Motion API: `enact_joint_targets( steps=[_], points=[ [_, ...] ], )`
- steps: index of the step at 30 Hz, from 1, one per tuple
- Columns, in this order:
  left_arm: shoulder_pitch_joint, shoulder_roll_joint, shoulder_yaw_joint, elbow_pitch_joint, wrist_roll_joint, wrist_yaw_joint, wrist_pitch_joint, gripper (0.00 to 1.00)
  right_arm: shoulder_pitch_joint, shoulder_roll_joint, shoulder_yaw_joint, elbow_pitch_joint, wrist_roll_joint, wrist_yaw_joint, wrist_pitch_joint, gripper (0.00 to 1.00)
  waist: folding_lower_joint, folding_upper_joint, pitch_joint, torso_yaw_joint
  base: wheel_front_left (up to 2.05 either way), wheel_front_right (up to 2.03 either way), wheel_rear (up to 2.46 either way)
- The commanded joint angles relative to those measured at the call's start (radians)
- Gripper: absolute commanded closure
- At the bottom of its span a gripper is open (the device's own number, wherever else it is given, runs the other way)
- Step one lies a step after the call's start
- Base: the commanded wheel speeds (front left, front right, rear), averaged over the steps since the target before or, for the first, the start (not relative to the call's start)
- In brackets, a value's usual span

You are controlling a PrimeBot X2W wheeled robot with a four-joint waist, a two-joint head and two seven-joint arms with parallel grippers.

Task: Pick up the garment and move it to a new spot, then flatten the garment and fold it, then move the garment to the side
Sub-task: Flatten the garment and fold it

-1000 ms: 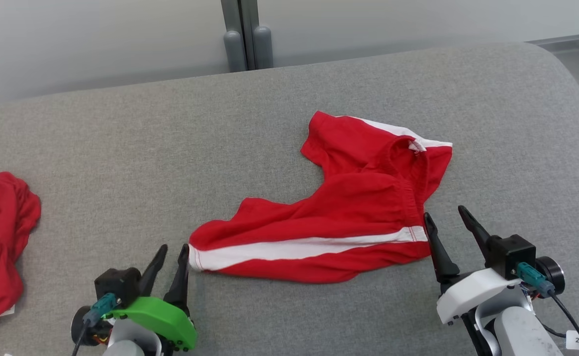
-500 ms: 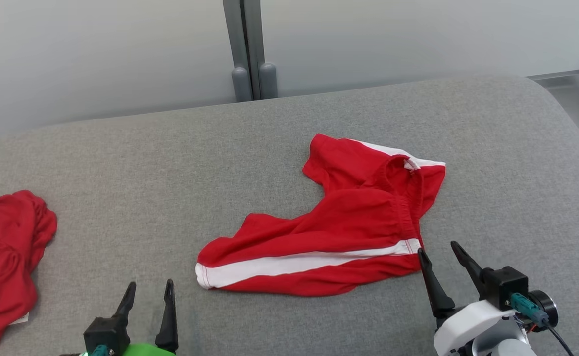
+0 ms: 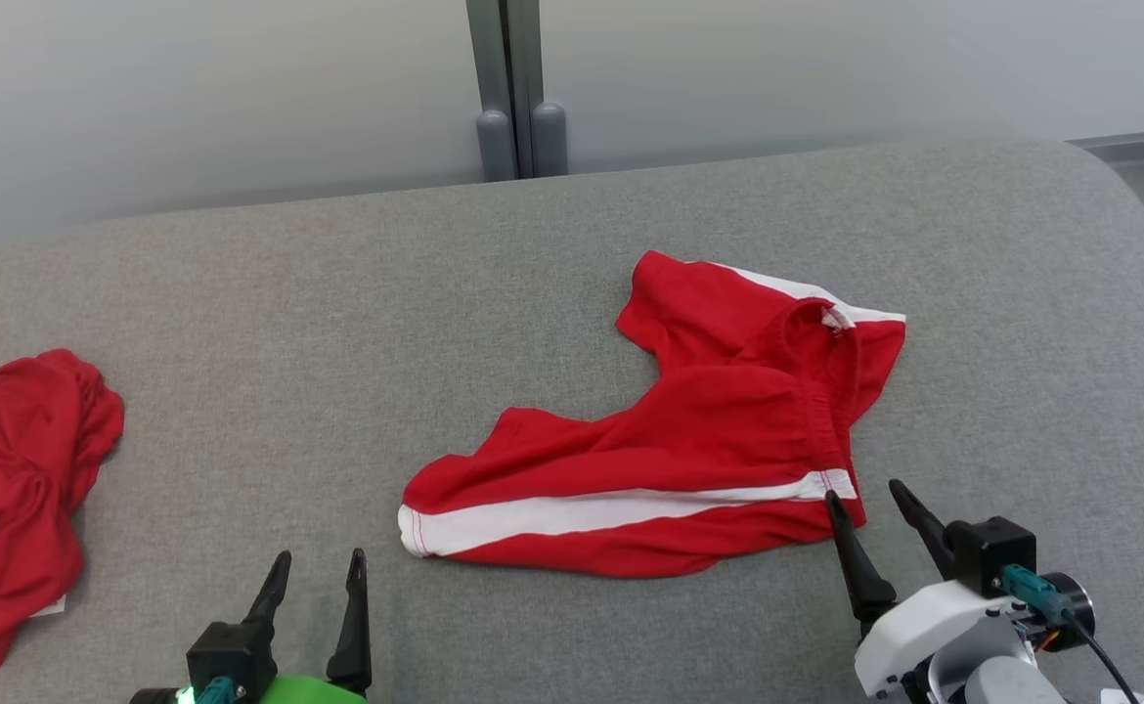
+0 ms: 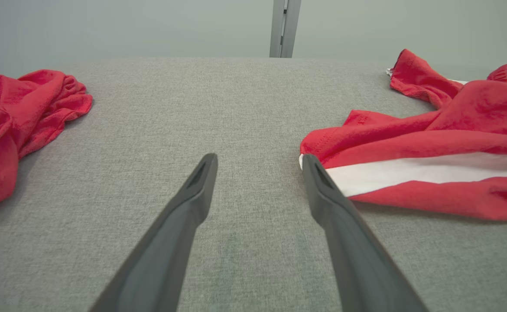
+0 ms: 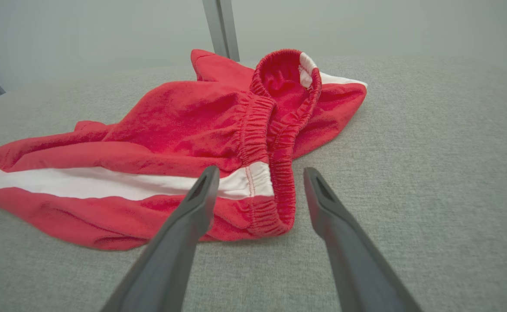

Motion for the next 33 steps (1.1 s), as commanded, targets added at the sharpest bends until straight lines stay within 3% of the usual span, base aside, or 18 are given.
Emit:
enact_joint_targets(
  steps=[1, 7, 8, 9, 10, 15, 22, 33],
  points=[
    [-0.024, 0.000, -0.004, -0.004, -0.001, -0.004, 0.001, 0.00, -0.025, -0.003, -0.005, 0.006, 0.005, -0.001, -0.005, 0.00, 0.0000, 0.0000, 0.034, 0.010, 0.00, 0.00, 0.00],
    [-0.063, 0.003, -0.041, -0.007, -0.029, -0.005, 0.001, 0.00, -0.097, -0.003, 0.006, 0.074, -0.007, -0.001, -0.005, 0.00, 0.0000, 0.0000, 0.097, 0.028, 0.00, 0.00, 0.00],
    [-0.067, 0.006, -0.044, -0.008, -0.032, -0.005, 0.001, 0.00, -0.101, -0.003, 0.007, 0.081, -0.008, -0.001, -0.005, 0.07, 0.0000, 0.0000, 0.103, 0.030, 0.00, 0.00, 0.00],
    [-0.071, 0.009, -0.048, -0.009, -0.035, -0.005, 0.001, 0.00, -0.105, -0.003, 0.007, 0.087, -0.007, -0.001, -0.005, 0.20, 0.0000, 0.0000, 0.108, 0.031, 0.00, 0.00, 0.00],
    [-0.073, 0.011, -0.051, -0.009, -0.039, -0.005, 0.001, 0.00, -0.107, -0.003, 0.008, 0.090, -0.007, -0.001, -0.005, 0.27, 0.0000, 0.0000, 0.112, 0.033, 0.00, 0.00, 0.00],
    [-0.084, 0.018, -0.062, -0.010, -0.052, -0.005, 0.001, 0.00, -0.102, -0.004, 0.015, 0.087, -0.009, -0.001, -0.005, 1.00, 0.0000, 0.0000, 0.122, 0.034, 0.00, 0.00, 0.00],
    [-0.090, 0.021, -0.103, -0.013, -0.070, -0.005, 0.001, 0.00, -0.082, -0.003, -0.002, 0.040, -0.016, -0.001, -0.005, 1.00, 0.0000, 0.0000, 0.128, 0.025, 0.00, 0.00, 0.00],
    [-0.108, 0.047, -0.227, 0.035, -0.211, -0.005, 0.001, 0.00, -0.080, -0.003, 0.004, 0.011, -0.017, -0.001, -0.005, 1.00, 0.0000, 0.0000, 0.144, 0.009, 0.00, 0.00, 0.00]
  ],
)
